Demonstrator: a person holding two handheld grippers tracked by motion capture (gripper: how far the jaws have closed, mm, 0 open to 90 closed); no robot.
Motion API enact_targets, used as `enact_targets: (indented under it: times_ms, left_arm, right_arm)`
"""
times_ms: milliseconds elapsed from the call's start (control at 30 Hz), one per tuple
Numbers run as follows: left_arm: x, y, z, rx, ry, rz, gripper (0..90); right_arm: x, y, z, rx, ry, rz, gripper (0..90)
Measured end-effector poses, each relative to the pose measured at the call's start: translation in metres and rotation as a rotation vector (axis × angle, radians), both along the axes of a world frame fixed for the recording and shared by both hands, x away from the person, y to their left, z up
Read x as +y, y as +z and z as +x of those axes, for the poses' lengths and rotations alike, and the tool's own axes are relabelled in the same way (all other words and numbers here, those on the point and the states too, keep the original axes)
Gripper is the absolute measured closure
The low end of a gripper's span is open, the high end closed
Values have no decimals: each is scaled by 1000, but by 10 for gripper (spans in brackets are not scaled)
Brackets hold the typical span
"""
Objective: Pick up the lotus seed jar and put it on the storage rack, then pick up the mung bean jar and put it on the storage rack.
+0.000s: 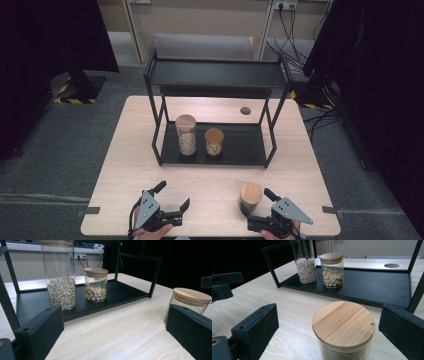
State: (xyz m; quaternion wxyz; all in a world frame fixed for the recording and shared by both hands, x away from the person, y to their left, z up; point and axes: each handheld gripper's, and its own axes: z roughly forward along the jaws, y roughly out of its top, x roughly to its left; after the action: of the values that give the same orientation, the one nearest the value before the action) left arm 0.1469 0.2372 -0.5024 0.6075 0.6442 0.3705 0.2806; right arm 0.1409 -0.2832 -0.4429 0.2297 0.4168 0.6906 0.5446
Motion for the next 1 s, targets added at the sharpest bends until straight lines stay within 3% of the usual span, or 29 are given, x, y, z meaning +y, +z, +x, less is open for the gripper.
enact_targets:
  times_ms: [1000]
  left_arm:
    - [-1,0,0,-4,-2,4,11]
  right_arm:
    - [-2,-4,-1,9,-10,1,30]
